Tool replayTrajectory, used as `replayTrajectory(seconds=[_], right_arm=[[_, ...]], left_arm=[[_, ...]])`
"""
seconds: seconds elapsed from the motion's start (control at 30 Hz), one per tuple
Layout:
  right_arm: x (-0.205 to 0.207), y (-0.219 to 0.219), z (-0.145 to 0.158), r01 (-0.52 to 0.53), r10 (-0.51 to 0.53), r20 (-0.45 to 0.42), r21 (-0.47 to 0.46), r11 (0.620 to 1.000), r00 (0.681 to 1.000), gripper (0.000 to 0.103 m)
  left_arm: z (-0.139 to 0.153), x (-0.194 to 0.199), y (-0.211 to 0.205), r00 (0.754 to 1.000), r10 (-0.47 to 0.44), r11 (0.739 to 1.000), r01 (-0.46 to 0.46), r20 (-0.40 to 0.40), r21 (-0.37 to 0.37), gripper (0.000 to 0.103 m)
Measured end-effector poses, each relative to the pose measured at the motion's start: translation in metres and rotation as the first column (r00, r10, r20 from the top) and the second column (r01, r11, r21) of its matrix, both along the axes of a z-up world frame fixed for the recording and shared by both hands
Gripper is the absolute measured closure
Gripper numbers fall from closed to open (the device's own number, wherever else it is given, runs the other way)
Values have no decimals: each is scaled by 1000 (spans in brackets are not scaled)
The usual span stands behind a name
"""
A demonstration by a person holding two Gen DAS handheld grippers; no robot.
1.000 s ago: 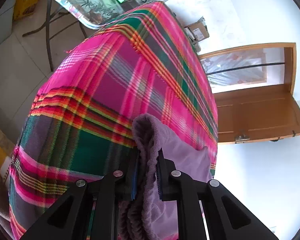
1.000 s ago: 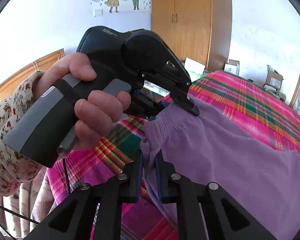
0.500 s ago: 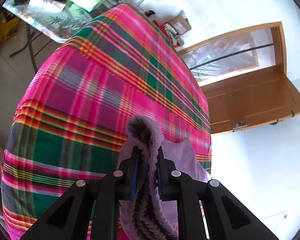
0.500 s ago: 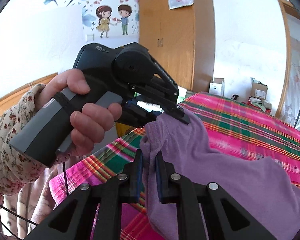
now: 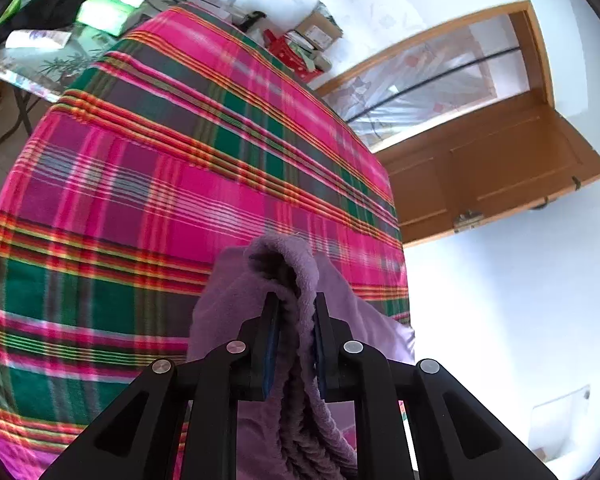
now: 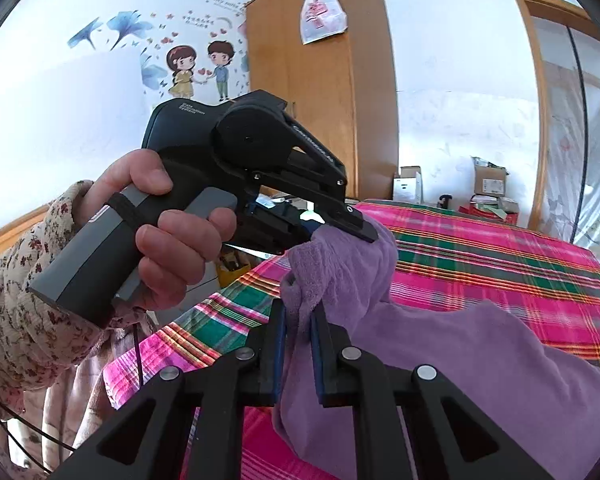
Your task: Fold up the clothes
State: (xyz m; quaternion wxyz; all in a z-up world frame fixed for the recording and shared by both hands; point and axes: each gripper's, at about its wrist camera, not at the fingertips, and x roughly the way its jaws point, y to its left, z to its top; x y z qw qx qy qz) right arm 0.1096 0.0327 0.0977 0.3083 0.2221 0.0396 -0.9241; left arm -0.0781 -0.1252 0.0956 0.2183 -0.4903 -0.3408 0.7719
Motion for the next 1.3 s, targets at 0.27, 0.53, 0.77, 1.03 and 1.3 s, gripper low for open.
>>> replayTrajectory(seconds=[0.27,0.53,0.77,1.03,1.3], right_arm=[[4,26,1,51,-51,-5,-12,999,999,91],[7,48,-1,111,-111,-11,-16,994,994,91],[8,70,-2,179,-179,-5,-21,984,984,91],[10,93,-1,240,-240,-4,-30,970,971,91],[14,110,1,275,-276,-10,-36,961,961,91]], left_arm=[[-1,-3,27,999,-39,999,39,2,11,88],[-8,-10,54,996,-86,996,85,8,32,88],[-13,-16,78,991,-137,989,136,7,56,88],[-14,-21,105,982,-187,980,186,5,69,87],[-13,-22,123,978,-208,976,207,8,73,87]])
